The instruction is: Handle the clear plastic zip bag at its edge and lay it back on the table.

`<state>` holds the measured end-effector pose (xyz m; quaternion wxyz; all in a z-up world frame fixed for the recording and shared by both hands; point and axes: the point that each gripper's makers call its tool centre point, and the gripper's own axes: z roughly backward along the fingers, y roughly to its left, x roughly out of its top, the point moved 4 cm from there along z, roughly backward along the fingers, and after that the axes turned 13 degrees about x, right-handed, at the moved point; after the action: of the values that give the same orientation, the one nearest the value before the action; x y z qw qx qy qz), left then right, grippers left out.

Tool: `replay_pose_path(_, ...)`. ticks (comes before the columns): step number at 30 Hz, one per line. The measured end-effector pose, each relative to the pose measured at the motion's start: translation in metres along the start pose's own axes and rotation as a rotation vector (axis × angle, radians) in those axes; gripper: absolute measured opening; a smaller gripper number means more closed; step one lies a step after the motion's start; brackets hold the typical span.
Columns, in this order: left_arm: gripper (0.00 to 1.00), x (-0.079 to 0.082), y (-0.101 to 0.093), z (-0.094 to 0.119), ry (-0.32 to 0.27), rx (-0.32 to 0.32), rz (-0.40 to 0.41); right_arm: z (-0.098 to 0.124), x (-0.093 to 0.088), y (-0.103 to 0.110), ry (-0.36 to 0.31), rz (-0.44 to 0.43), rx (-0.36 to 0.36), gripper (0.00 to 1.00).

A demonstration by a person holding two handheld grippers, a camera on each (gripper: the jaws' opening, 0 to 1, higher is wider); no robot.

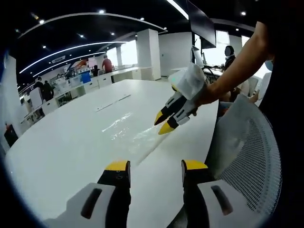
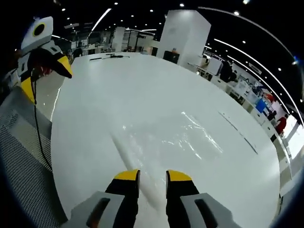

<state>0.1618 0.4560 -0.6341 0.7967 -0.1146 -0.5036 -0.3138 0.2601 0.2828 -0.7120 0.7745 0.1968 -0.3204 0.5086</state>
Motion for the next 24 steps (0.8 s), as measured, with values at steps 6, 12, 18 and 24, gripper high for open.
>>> replay_pose_path(6, 0.44, 0.0, 0.002, -0.001, 0.004, 0.008, 0.022, 0.012, 0.002, 0.0, -0.06, -0.041, -0.002, 0.28)
replay_pose_path(12, 0.47, 0.0, 0.003, -0.003, 0.01, 0.006, 0.033, 0.028, 0.001, -0.003, -0.111, -0.076, -0.018, 0.37)
replay_pose_path(18, 0.5, -0.001, 0.006, -0.003, 0.013, 0.005, 0.056, 0.05, -0.001, -0.003, -0.17, -0.131, -0.041, 0.45)
replay_pose_path(24, 0.52, -0.001, 0.009, -0.003, 0.007, 0.01, 0.075, 0.069, -0.01, 0.0, -0.191, -0.145, -0.058, 0.53)
